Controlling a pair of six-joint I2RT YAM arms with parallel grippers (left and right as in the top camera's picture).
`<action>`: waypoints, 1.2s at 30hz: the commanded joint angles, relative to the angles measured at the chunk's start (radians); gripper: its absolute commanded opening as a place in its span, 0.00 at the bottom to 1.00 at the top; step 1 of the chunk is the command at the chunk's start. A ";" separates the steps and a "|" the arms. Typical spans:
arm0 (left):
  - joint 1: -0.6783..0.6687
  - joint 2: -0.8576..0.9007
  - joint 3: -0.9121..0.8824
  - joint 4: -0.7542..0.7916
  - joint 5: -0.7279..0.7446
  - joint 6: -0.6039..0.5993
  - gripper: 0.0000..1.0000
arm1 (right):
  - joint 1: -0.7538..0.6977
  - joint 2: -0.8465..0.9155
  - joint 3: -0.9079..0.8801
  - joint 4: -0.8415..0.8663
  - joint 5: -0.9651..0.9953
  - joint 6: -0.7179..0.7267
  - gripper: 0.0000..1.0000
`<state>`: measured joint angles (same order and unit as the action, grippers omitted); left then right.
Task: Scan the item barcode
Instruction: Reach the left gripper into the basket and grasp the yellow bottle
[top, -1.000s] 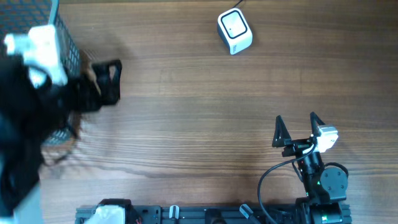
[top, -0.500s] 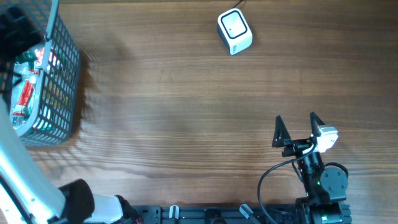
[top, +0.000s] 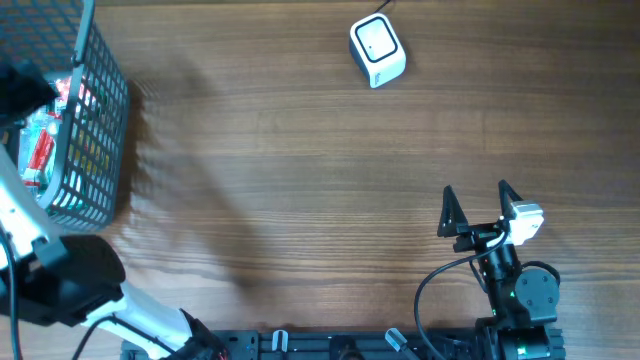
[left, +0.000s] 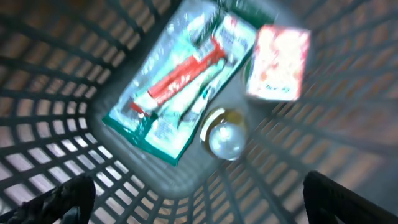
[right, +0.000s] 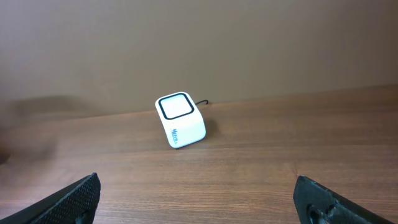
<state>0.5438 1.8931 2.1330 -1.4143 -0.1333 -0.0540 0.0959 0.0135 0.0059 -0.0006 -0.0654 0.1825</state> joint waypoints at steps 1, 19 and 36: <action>0.003 0.025 -0.119 0.047 0.053 0.104 1.00 | 0.003 -0.006 -0.001 0.003 0.013 0.008 1.00; 0.004 0.058 -0.335 0.285 0.207 0.189 0.90 | 0.003 -0.006 -0.001 0.003 0.013 0.007 1.00; 0.005 0.074 -0.405 0.335 0.211 0.189 0.27 | 0.003 -0.006 -0.001 0.003 0.013 0.007 1.00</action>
<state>0.5510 1.9717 1.7344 -1.0889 0.0624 0.1307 0.0959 0.0135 0.0059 -0.0010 -0.0654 0.1825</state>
